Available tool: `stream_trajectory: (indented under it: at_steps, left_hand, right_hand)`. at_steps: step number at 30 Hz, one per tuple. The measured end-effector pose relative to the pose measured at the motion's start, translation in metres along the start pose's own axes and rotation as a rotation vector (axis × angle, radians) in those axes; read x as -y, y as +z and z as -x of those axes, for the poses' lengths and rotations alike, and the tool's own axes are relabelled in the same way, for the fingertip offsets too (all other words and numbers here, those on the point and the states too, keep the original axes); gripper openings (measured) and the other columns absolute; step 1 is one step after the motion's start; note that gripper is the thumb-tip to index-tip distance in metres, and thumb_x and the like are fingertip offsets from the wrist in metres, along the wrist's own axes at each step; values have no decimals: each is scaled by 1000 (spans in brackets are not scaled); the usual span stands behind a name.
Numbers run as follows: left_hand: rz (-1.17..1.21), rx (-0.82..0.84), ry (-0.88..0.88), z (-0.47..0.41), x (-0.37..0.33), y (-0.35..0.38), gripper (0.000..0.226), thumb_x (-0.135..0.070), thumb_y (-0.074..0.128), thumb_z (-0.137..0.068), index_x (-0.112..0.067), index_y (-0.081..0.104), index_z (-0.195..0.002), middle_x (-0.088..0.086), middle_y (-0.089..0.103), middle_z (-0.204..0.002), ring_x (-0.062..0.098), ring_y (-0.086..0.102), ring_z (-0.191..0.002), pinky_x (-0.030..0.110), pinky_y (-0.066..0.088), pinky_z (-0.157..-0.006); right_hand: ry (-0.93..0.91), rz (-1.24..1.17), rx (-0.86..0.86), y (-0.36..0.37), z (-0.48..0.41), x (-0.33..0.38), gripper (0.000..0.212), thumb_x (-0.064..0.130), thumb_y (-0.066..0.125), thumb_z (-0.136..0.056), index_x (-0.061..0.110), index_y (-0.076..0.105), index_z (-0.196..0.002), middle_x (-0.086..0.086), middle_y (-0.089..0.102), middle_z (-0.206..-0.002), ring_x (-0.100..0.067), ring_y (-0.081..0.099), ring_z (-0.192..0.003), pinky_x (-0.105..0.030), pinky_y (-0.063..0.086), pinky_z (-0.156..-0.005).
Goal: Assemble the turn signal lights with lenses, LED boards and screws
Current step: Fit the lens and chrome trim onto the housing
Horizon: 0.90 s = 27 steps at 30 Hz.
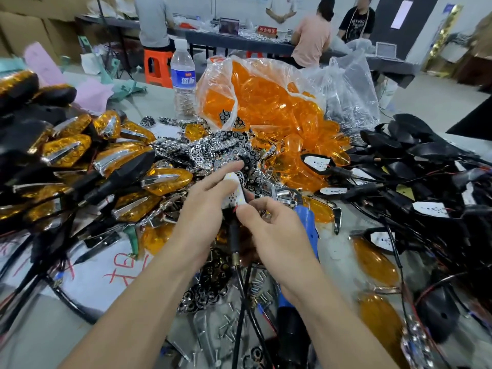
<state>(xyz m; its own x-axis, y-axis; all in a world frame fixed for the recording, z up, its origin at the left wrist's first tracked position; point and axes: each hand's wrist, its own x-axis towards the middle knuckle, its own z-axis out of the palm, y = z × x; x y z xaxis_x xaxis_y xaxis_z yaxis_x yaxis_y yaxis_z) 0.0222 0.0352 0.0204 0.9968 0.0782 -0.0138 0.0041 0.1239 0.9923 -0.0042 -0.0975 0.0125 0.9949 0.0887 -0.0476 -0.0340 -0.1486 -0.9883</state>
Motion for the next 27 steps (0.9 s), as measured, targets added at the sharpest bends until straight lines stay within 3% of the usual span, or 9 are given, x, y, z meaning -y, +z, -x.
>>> stream_trajectory:
  at_steps: [3, 7, 10, 12, 14, 17, 19, 24, 27]
  left_hand:
    - [-36, -33, 45, 1, 3, 3, 30, -31, 53, -98, -37, 79, -113, 0, 80, -96, 16, 76, -90, 34, 62, -76]
    - [-125, -102, 62, 4, 6, 9, 24, -43, 62, -86, -33, 83, -92, 0, 80, -91, 28, 76, -92, 56, 61, -89]
    - [-99, -139, 39, 1, 7, 6, 18, -31, 64, -87, -31, 82, -87, -2, 80, -88, 24, 76, -90, 51, 63, -83]
    - [-35, -141, 6, -2, 7, 1, 22, -19, 62, -97, -24, 81, -89, 3, 79, -87, 23, 76, -84, 41, 62, -67]
    - [67, -130, -41, -5, 6, -3, 24, -7, 57, -102, -15, 79, -98, 10, 78, -86, 25, 76, -79, 33, 60, -61]
    - [211, -91, -113, -8, 4, -6, 25, 8, 54, -98, -4, 75, -105, 14, 76, -85, 25, 75, -75, 32, 61, -64]
    - [327, -76, -148, -10, 2, -7, 28, 14, 51, -97, 0, 73, -107, 13, 73, -82, 25, 71, -70, 32, 61, -65]
    - [379, -116, -146, -13, -1, -11, 35, 19, 45, -93, 2, 72, -106, 9, 69, -73, 21, 65, -60, 30, 59, -58]
    - [395, -129, -140, -12, 0, -13, 33, 16, 45, -92, 1, 73, -102, 11, 68, -73, 21, 65, -60, 30, 58, -57]
  right_hand:
    - [-40, 24, -35, 2, -5, -1, 21, 37, 64, -81, 43, 70, -101, 2, 73, -68, -19, 58, -49, -45, 51, -51]
    - [-81, 70, -106, 3, -7, -3, 28, 34, 59, -77, 43, 74, -100, 4, 72, -65, -14, 50, -47, -34, 40, -48]
    - [-112, 142, -87, -2, -7, 2, 23, 35, 60, -81, 46, 76, -94, 7, 70, -62, -11, 54, -47, -29, 40, -48]
    - [-157, 217, -174, -12, -15, 7, 20, 33, 59, -87, 35, 78, -88, 5, 72, -66, -18, 64, -54, -33, 47, -53]
    - [-170, 405, -260, -21, -32, 13, 23, 24, 58, -93, 30, 80, -90, 9, 77, -77, -15, 65, -61, -36, 54, -62]
    - [-106, 685, -182, -22, -62, 22, 27, 17, 57, -98, 25, 79, -109, 2, 78, -108, -19, 70, -79, -40, 62, -80]
    - [-95, 773, -157, -14, -80, 24, 18, 28, 62, -97, 20, 78, -102, -3, 77, -106, -25, 71, -86, -42, 61, -81]
    - [48, 917, -254, 12, -107, 21, 46, 62, 72, -86, 18, 59, -78, 1, 56, -71, -28, 58, -75, -32, 35, -57]
    - [107, 899, -313, 14, -111, 22, 55, 65, 79, -79, 18, 52, -78, 0, 54, -73, -28, 57, -77, -33, 40, -62]
